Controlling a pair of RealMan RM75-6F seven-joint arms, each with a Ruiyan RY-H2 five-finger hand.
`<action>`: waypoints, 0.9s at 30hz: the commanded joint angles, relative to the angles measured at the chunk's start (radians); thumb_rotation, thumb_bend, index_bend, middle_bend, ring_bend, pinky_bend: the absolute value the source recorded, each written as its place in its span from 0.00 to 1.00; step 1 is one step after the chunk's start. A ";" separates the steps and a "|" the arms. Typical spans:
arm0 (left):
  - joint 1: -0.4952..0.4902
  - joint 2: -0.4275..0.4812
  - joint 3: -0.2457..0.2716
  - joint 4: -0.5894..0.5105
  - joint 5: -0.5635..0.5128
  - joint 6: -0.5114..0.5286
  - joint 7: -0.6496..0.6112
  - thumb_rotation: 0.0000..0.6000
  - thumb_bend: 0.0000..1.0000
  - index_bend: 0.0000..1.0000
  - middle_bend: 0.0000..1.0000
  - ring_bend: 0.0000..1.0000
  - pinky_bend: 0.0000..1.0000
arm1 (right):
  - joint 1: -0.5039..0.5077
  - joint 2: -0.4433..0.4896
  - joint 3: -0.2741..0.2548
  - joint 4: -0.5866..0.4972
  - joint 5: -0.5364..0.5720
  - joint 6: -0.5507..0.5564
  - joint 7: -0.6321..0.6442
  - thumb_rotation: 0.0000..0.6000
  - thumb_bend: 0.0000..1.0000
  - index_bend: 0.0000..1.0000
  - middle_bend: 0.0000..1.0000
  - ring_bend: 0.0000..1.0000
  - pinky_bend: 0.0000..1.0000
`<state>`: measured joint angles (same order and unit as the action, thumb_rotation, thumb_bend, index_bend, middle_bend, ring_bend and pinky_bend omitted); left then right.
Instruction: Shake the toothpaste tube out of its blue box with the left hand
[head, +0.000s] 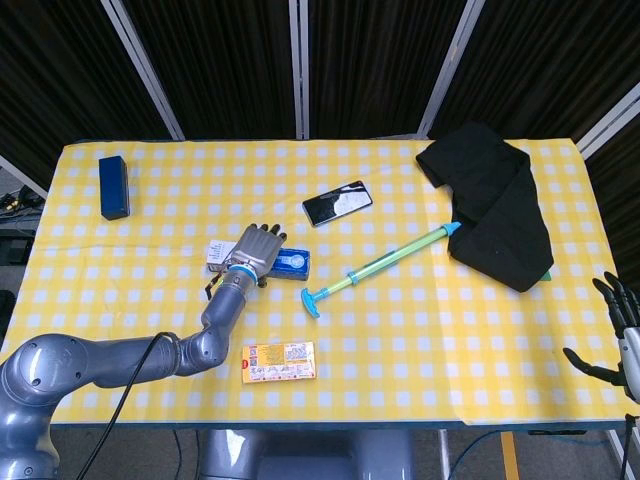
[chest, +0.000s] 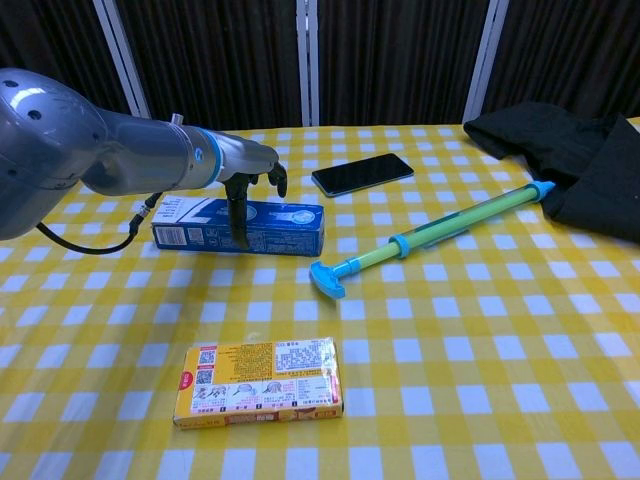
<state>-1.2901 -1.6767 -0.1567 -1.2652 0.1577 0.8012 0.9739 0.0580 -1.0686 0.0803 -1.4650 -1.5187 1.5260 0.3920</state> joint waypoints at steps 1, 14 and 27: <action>-0.008 -0.023 0.008 0.027 -0.003 -0.003 -0.005 1.00 0.07 0.19 0.08 0.14 0.20 | 0.000 0.000 0.001 0.001 0.002 -0.002 0.003 1.00 0.07 0.08 0.00 0.00 0.00; -0.002 -0.093 0.019 0.081 0.090 0.037 -0.044 1.00 0.44 0.47 0.32 0.34 0.38 | -0.003 0.001 0.005 0.005 -0.001 0.008 0.015 1.00 0.07 0.08 0.00 0.00 0.00; 0.020 0.005 -0.006 -0.060 0.193 0.138 -0.047 1.00 0.48 0.52 0.36 0.37 0.40 | -0.008 0.004 0.004 -0.002 -0.010 0.022 0.008 1.00 0.07 0.08 0.00 0.00 0.00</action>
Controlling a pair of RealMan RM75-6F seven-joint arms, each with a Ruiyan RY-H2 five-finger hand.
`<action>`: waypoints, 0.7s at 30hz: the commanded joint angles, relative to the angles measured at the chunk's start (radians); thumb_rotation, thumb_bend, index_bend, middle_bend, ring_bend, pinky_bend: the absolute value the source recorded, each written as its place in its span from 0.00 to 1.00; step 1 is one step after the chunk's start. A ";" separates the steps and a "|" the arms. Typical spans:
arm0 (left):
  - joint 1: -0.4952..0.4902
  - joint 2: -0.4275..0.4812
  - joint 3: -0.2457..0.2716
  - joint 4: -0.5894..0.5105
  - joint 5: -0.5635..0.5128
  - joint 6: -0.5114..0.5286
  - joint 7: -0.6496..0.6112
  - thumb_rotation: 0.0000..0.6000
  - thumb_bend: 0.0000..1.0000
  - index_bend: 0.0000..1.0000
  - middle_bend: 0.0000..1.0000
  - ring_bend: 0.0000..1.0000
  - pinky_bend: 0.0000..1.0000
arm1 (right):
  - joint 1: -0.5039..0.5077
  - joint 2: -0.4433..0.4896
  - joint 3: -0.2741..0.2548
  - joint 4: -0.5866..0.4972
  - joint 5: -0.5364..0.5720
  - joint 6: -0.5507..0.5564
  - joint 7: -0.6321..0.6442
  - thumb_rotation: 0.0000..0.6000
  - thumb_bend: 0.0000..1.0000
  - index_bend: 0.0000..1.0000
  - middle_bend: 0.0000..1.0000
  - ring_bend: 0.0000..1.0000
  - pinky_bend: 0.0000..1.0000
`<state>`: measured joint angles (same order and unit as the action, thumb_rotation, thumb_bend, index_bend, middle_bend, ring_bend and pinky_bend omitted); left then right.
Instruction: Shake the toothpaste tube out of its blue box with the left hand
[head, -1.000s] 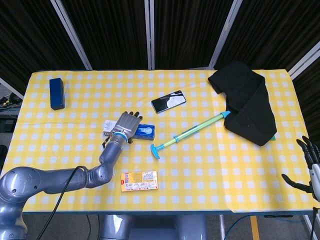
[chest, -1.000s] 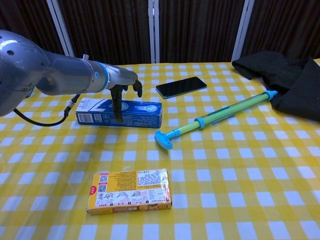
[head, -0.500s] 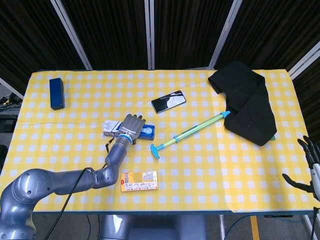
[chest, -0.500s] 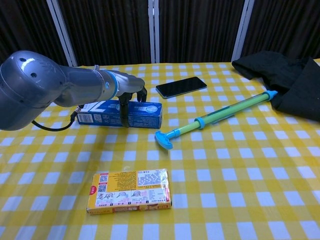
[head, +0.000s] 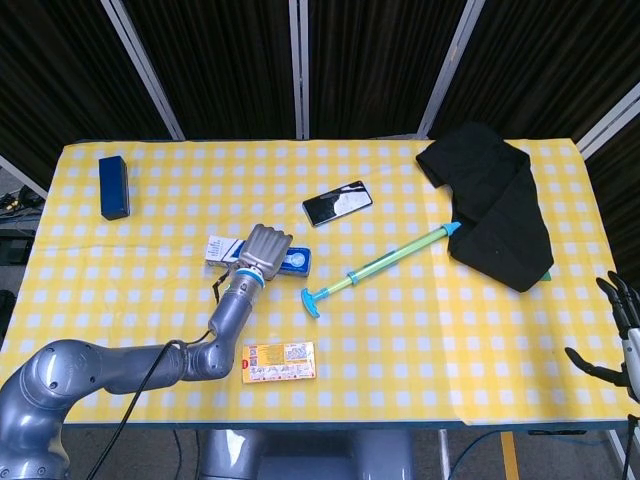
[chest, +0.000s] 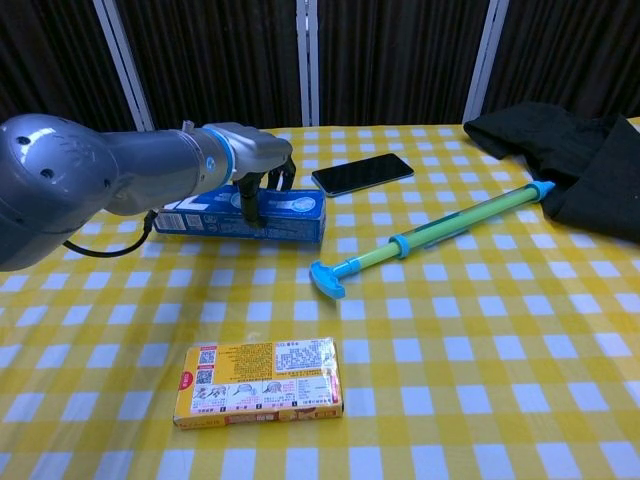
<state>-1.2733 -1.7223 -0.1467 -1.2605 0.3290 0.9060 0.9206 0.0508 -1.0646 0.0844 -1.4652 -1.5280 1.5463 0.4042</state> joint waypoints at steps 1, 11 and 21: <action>0.004 0.070 -0.024 -0.092 0.026 0.047 0.005 1.00 0.48 0.52 0.36 0.37 0.40 | -0.001 0.000 0.000 -0.003 -0.002 0.004 -0.005 1.00 0.07 0.08 0.00 0.00 0.00; 0.008 0.187 -0.094 -0.267 0.040 0.114 -0.019 1.00 0.48 0.52 0.36 0.37 0.40 | -0.006 0.002 0.002 -0.009 -0.002 0.014 -0.015 1.00 0.07 0.08 0.00 0.00 0.00; 0.033 0.221 -0.204 -0.328 0.167 0.181 -0.183 1.00 0.48 0.54 0.36 0.37 0.40 | -0.006 -0.002 0.000 -0.012 -0.007 0.014 -0.032 1.00 0.07 0.08 0.00 0.00 0.00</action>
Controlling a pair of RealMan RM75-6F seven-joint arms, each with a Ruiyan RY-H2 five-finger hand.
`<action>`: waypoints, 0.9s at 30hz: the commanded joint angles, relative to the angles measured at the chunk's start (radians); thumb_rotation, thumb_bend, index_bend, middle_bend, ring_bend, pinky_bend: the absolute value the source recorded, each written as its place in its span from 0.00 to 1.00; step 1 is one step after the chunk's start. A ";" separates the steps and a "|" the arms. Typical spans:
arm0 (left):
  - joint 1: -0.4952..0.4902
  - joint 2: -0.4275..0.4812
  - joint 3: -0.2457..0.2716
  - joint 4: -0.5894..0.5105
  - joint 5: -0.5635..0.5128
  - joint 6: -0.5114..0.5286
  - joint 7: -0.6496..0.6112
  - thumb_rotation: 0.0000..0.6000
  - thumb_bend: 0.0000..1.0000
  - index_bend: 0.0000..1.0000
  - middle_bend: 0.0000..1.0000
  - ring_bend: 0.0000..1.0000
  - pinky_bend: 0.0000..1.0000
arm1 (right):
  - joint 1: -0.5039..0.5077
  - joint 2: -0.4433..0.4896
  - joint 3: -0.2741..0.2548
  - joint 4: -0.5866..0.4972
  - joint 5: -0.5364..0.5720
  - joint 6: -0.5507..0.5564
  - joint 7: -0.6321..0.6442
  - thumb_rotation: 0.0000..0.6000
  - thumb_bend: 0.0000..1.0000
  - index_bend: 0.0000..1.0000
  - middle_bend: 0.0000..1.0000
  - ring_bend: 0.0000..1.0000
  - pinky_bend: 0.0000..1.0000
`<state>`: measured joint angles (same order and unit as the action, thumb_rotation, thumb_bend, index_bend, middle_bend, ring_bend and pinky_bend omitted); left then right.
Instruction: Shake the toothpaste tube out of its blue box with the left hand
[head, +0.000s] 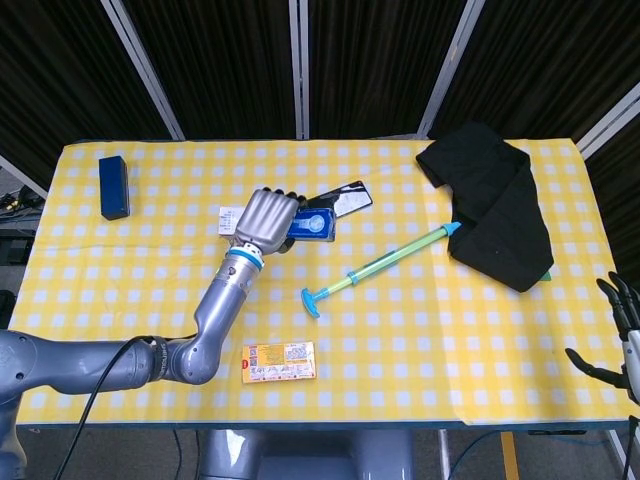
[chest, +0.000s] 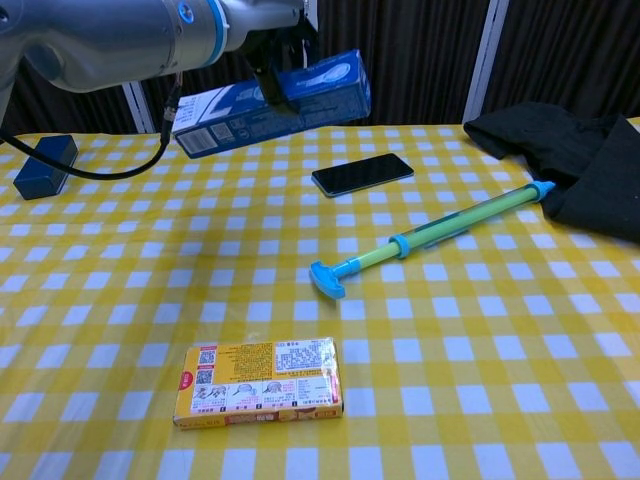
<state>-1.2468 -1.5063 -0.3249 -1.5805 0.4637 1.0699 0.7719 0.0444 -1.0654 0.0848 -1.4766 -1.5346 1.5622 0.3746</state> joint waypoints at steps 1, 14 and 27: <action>0.007 0.003 -0.036 -0.008 0.043 0.021 -0.049 1.00 0.48 0.54 0.36 0.37 0.40 | 0.001 -0.001 -0.001 -0.001 0.000 -0.003 -0.006 1.00 0.07 0.08 0.00 0.00 0.00; 0.042 -0.050 -0.083 0.011 0.221 0.074 -0.229 1.00 0.47 0.49 0.32 0.36 0.39 | 0.001 -0.001 0.001 -0.002 0.004 -0.005 -0.007 1.00 0.07 0.08 0.00 0.00 0.00; 0.064 -0.059 -0.095 0.010 0.299 0.091 -0.280 1.00 0.46 0.47 0.30 0.34 0.38 | 0.001 -0.002 0.000 -0.004 0.003 -0.007 -0.011 1.00 0.07 0.08 0.00 0.00 0.00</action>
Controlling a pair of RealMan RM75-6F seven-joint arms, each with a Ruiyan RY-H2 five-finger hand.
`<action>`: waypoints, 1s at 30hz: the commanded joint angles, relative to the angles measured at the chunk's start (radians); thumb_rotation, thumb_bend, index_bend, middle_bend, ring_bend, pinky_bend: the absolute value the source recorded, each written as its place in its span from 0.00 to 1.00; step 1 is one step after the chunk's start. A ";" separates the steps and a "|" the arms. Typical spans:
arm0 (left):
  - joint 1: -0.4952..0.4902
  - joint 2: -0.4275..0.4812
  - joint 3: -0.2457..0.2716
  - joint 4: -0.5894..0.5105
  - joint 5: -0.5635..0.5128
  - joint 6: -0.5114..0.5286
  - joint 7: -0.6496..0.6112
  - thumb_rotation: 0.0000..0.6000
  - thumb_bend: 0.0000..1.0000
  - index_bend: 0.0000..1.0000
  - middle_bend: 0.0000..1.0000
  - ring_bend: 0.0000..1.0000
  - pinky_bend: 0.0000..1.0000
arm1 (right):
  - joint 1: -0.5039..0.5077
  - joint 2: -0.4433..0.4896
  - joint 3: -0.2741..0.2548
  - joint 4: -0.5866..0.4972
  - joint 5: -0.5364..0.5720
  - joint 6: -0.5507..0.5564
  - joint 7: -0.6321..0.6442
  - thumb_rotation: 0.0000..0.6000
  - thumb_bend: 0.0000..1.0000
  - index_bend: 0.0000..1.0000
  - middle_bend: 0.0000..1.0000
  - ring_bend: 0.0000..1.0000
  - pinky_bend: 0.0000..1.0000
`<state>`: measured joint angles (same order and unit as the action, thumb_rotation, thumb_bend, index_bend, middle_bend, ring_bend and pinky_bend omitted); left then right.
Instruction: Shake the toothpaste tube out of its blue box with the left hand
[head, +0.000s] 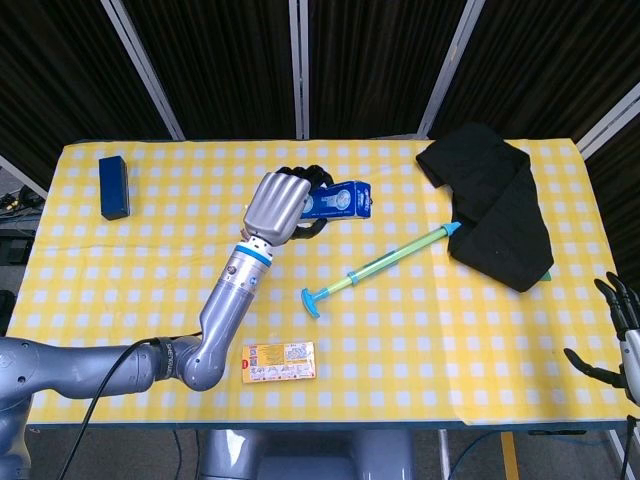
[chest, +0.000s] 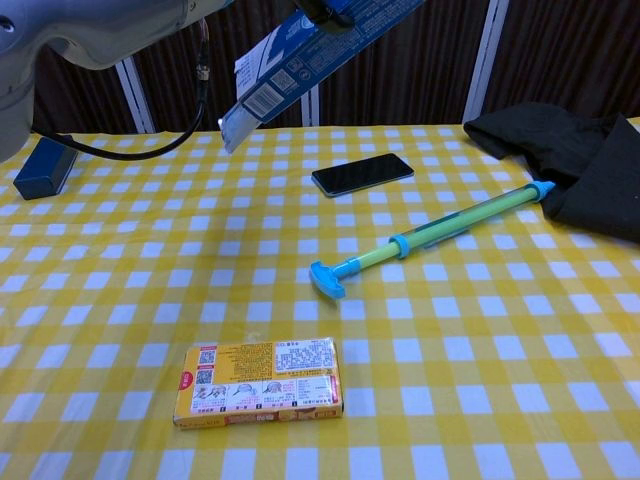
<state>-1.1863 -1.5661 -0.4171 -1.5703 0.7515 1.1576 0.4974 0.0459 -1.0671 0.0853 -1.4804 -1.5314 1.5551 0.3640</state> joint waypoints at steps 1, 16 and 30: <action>0.005 0.002 -0.005 -0.002 0.014 0.004 -0.007 1.00 0.46 0.47 0.30 0.34 0.38 | 0.000 0.000 0.000 -0.001 -0.001 0.001 -0.001 1.00 0.07 0.08 0.00 0.00 0.00; 0.011 0.064 0.007 -0.080 -0.076 -0.068 0.068 1.00 0.46 0.48 0.30 0.34 0.38 | -0.001 0.003 0.000 -0.003 -0.001 0.001 0.003 1.00 0.07 0.08 0.00 0.00 0.00; -0.022 0.101 0.144 -0.152 -0.309 -0.103 0.268 1.00 0.42 0.34 0.16 0.23 0.31 | -0.003 0.008 -0.004 -0.013 -0.010 0.006 0.000 1.00 0.07 0.08 0.00 0.00 0.00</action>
<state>-1.2100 -1.4631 -0.2781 -1.7194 0.4463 1.0533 0.7619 0.0430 -1.0591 0.0814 -1.4925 -1.5404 1.5605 0.3654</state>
